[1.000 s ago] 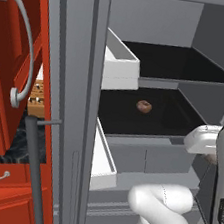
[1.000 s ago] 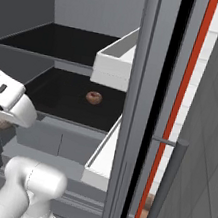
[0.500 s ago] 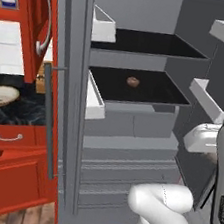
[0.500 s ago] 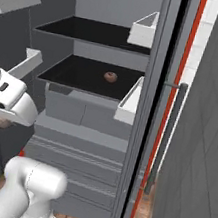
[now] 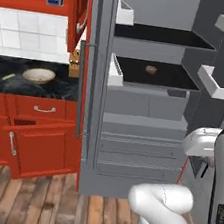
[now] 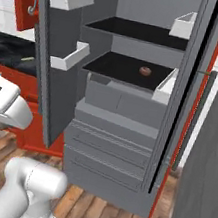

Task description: Pick the egg and butter from the fridge and place them by the bowl for mixing.

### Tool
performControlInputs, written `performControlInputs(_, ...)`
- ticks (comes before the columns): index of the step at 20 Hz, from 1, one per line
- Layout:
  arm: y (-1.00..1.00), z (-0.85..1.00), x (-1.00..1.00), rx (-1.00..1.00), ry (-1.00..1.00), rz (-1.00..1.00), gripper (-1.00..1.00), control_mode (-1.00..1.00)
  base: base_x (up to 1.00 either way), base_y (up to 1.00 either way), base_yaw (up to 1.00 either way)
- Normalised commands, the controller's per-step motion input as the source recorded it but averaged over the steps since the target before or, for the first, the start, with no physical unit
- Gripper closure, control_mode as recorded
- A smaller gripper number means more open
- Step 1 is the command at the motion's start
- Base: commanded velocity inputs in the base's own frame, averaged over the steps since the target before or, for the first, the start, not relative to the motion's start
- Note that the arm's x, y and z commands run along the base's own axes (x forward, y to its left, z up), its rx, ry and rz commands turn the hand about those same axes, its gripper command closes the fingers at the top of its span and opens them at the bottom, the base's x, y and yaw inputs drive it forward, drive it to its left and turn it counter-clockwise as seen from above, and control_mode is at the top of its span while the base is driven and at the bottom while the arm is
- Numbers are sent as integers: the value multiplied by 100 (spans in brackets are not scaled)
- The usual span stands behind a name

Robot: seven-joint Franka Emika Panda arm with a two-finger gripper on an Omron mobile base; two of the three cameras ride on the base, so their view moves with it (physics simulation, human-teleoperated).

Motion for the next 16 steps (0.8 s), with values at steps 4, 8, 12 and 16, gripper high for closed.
performControlInputs(4, 0, 0, 0, 0, 0, 0, 100, 100, 0, 41, 83)
performControlInputs(8, 0, 0, 0, 0, 0, 0, 100, 100, 9, 24, 87)
performControlInputs(12, 0, 0, 0, 0, 0, 0, 100, 100, 22, 16, 86)
performControlInputs(16, 0, 0, 0, 0, 0, 0, 100, 100, 31, 32, 80)
